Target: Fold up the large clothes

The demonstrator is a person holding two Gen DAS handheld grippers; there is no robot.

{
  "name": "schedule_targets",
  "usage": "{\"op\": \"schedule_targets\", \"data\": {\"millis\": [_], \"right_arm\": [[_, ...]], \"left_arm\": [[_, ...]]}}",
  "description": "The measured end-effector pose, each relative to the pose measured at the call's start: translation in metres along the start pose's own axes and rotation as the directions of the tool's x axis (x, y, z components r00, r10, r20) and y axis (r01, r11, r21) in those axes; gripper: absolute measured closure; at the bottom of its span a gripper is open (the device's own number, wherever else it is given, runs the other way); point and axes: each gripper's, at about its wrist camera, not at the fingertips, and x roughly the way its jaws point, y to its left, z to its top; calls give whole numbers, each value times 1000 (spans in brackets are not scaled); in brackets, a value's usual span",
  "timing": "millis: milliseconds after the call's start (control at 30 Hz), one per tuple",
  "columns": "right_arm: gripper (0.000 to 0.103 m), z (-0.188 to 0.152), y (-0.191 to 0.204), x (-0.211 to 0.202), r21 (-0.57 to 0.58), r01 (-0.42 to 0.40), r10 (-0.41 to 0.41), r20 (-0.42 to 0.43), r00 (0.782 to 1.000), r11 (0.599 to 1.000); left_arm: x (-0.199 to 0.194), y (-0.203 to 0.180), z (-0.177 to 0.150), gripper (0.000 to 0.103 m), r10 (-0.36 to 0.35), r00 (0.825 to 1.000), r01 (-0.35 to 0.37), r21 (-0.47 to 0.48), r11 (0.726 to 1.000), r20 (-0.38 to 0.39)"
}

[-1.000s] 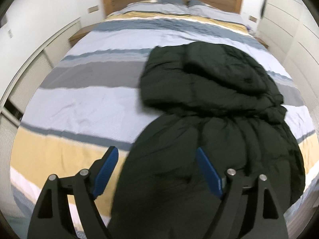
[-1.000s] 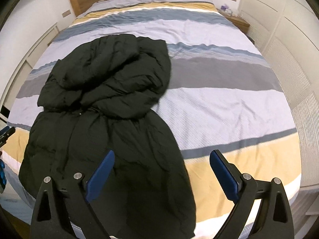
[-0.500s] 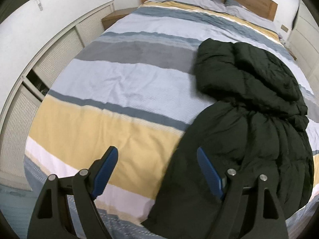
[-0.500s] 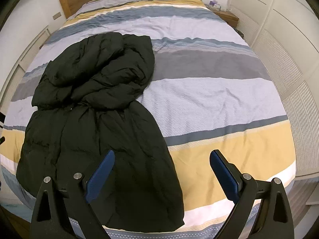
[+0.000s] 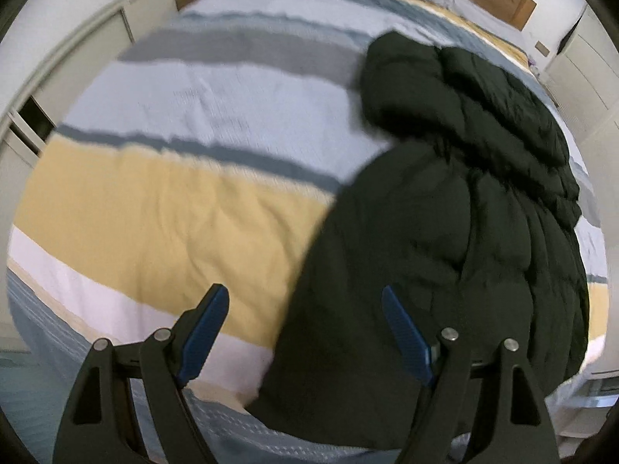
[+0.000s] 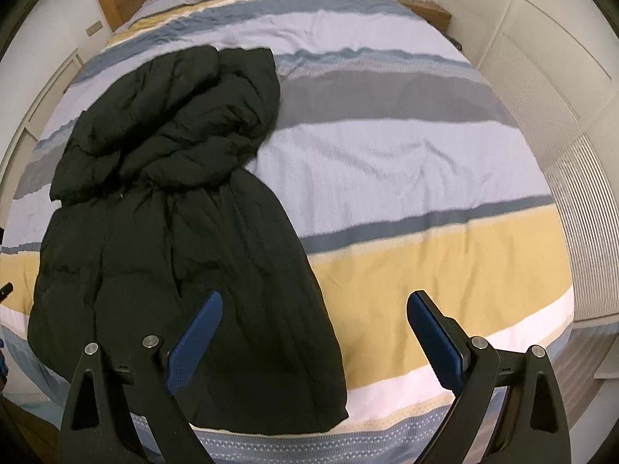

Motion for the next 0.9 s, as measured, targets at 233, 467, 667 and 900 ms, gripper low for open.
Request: {"op": "schedule_targets", "data": {"millis": [233,467,667,900], "right_arm": [[8,-27,-10,24,12,9,-7,-94,996,1000],[8,-56,-24,53,32,13,-6,-192,981,999],[8,-70,-22,75,47,-42,52,-246,968,998],[8,-78,-24,98,52,-123,133,-286,949,991]], "left_arm": [[42,6,-29,22,-51,990,48,-29,998,-128],[73,12,-46,21,-121,974,105,-93,990,-191],[89,12,-54,13,-133,967,112,-111,988,-216],[108,19,-70,0,-202,949,156,-195,968,-243]]}}
